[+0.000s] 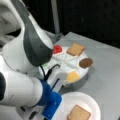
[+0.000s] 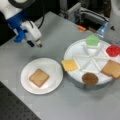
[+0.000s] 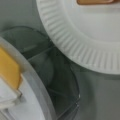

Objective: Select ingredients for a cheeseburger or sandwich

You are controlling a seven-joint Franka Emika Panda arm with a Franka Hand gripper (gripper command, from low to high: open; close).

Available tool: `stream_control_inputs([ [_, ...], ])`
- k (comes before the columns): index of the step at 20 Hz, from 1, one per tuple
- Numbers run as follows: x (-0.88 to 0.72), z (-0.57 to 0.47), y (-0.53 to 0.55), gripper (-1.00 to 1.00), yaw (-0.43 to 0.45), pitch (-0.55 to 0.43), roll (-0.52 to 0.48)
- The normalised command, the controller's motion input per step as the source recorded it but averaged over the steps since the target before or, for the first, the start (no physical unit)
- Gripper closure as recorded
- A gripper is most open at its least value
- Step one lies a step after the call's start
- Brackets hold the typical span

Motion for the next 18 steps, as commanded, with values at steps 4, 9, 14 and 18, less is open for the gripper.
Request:
stream_control_inputs([
  [4, -0.98, 0.16, 0.64, -1.00, 0.082, -0.098, -0.637],
  [9, -0.88, 0.00, 0.60, -1.00, 0.107, -0.206, -0.574],
  [14, -0.56, -0.14, 0.45, -1.00, 0.039, -0.241, -0.425],
  [18, -0.26, -0.18, 0.36, -1.00, -0.009, -0.215, -0.294],
])
